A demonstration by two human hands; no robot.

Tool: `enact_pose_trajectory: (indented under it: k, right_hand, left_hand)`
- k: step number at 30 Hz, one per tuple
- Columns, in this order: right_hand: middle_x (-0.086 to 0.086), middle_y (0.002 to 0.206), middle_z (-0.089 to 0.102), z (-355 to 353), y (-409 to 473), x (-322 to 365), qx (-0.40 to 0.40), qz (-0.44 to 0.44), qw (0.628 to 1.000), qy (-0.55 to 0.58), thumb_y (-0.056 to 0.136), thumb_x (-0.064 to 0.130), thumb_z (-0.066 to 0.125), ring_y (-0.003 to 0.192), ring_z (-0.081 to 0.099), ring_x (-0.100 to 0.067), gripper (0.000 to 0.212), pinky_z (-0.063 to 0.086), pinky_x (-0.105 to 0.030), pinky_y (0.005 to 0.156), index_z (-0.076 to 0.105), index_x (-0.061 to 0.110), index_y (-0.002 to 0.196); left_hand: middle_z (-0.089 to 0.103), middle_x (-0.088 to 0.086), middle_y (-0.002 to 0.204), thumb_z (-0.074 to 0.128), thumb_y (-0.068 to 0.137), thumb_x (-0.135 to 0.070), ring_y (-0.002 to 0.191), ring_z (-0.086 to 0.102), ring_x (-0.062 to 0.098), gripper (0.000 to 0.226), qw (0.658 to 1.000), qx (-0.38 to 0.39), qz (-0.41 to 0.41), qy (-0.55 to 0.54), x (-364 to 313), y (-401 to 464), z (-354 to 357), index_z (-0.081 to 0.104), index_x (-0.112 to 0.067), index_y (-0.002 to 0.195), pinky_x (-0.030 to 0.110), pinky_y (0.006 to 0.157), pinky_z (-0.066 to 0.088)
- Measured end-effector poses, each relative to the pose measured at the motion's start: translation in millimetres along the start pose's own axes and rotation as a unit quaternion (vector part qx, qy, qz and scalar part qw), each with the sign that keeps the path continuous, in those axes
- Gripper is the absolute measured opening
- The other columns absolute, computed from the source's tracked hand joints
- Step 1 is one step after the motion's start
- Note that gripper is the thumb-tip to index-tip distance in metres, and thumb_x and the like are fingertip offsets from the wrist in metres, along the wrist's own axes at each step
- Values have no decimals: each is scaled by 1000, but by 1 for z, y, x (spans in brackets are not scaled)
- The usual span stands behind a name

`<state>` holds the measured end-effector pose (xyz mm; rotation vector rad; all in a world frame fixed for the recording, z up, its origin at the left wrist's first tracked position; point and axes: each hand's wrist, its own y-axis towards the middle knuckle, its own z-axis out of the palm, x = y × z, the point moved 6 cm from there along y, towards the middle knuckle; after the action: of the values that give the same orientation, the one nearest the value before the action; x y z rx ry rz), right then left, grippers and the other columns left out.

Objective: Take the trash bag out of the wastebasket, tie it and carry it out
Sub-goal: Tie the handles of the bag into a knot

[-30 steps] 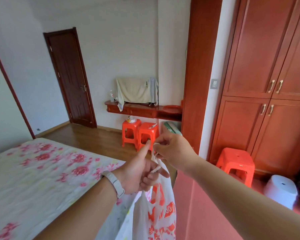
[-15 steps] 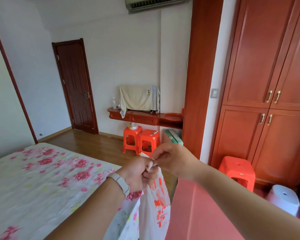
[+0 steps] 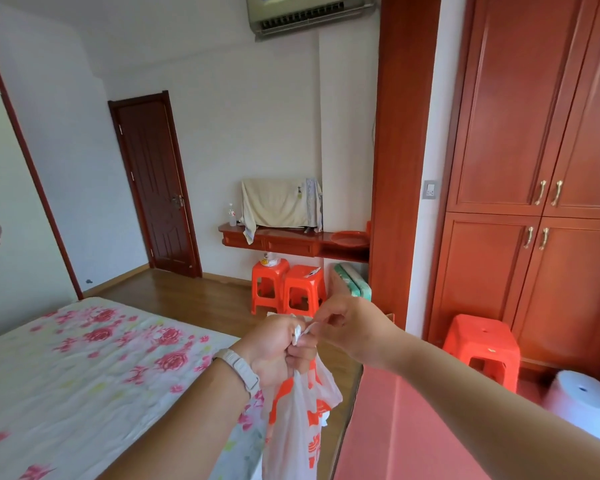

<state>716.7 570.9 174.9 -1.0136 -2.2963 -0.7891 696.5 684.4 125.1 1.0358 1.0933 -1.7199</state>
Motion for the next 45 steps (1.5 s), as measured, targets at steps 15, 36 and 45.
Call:
enact_pose_trajectory:
  k: [15,36,45]
  right_hand:
    - [-4,83,71,-44,38,21,-93,-5,988,122,92,16,67,78,68,-22,11,61,-39,79,72,7,87]
    - [-2,58,46,28,60,37,295,115,905,285,92,2,54,48,36,-10,15,35,-21,45,58,6,106]
    - [-14,83,46,28,55,34,353,104,878,306,95,24,54,67,44,-15,22,38,-28,67,62,4,95]
  left_hand:
    - [67,28,85,39,87,5,80,67,32,24,939,41,59,336,-52,-40,22,59,7,101,33,72,54]
    - [77,18,80,46,96,-26,42,37,4,27,805,-184,73,559,-100,-81,4,57,-7,80,15,39,30]
    - [73,11,95,45,96,-35,75,66,23,20,785,-247,69,564,-95,-70,-17,46,-20,107,31,56,46]
